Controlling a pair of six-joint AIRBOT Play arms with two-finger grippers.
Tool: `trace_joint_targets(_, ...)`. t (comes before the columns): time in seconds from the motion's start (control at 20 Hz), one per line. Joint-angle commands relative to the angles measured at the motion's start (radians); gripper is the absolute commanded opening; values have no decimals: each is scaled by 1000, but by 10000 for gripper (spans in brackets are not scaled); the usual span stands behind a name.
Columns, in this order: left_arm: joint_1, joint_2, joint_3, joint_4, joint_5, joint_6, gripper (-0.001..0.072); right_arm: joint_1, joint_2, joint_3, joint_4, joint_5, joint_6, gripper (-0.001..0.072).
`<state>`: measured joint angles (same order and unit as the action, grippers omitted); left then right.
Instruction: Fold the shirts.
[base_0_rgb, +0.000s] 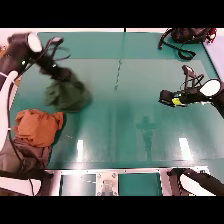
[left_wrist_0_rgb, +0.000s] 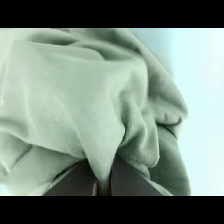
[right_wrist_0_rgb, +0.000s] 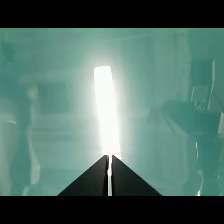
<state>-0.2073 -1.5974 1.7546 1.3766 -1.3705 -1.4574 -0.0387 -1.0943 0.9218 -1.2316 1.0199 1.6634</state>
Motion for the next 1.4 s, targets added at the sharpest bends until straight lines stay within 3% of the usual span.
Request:
trace_joint_targets(0.0, -184, -5, 124, -209, 77, -2, 22, -61, 0, 8, 1, 14, -1, 40)
trace_joint_targets(0.15, -333, -63, 112, -210, 107, 0, 23, -71, 0, 8, 2, 14, 0, 69)
trace_joint_targets(0.25, -386, -122, 111, -210, 94, 0, 56, -71, 0, 8, 2, 22, 0, 207)
trace_joint_targets(0.3, -396, -148, 111, -210, 87, -1, 412, -71, 0, 8, 1, 27, 0, 306)
trace_joint_targets(0.35, -395, -164, 111, -210, 79, -2, 633, -71, 0, 8, 1, 33, 0, 412)
trace_joint_targets(0.4, -383, -169, 111, -202, 67, 0, 640, -72, 0, 8, 0, 43, 0, 455)
trace_joint_targets(0.6, -234, -168, 126, -180, 26, -1, 640, -109, 0, -7, 0, 97, 1, 455)
trace_joint_targets(0.8, -93, -187, 98, -204, 154, 12, 640, -108, 0, -192, 74, 76, 6, 455)
trace_joint_targets(0.95, -68, -282, 98, -349, 198, 90, 639, -58, -1, -356, 295, -89, -81, 455)
trace_joint_targets(1.25, -117, -476, 100, -624, 280, 242, 639, 101, -112, -410, 427, -261, -115, 447)
trace_joint_targets(1.35, -138, -505, 101, -672, 277, 284, 637, 108, -158, -397, 474, -275, -164, 351)
